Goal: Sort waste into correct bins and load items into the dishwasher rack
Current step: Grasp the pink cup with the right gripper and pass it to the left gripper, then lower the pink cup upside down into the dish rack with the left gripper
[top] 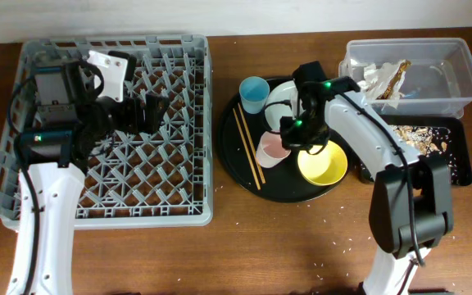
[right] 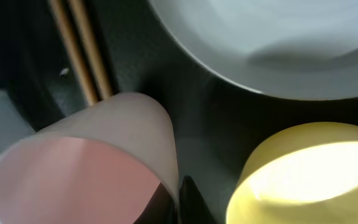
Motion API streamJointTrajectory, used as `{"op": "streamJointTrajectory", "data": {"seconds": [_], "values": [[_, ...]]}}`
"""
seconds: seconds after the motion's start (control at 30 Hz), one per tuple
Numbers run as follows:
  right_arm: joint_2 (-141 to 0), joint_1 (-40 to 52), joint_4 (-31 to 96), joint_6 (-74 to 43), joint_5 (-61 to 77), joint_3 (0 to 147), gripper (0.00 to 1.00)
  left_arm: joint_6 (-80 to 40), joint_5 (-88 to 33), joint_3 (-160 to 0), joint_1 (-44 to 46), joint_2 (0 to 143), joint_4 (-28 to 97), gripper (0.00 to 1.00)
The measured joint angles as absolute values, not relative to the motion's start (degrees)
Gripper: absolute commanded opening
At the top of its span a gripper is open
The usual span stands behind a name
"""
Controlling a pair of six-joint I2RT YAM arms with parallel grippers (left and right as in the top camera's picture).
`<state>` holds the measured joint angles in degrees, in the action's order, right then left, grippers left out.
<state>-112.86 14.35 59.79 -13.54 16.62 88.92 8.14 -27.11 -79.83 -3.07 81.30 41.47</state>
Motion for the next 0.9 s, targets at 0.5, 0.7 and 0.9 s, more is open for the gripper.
{"op": "streamJointTrajectory", "data": {"seconds": [0.5,0.7,0.9], "values": [[-105.49,14.15,25.82,-16.73,62.81,84.71,0.04,-19.51,-83.66,-79.92,-1.32,108.2,41.71,0.99],[-106.94,19.92,20.86,-22.33,55.88,84.62,0.04,-19.77,-89.12,-79.83,1.02,108.29,40.23,0.81],[-108.05,20.36,20.53,-24.21,55.61,84.62,0.62,-20.01,-89.38,-79.81,0.4,108.33,40.03,0.55]]}}
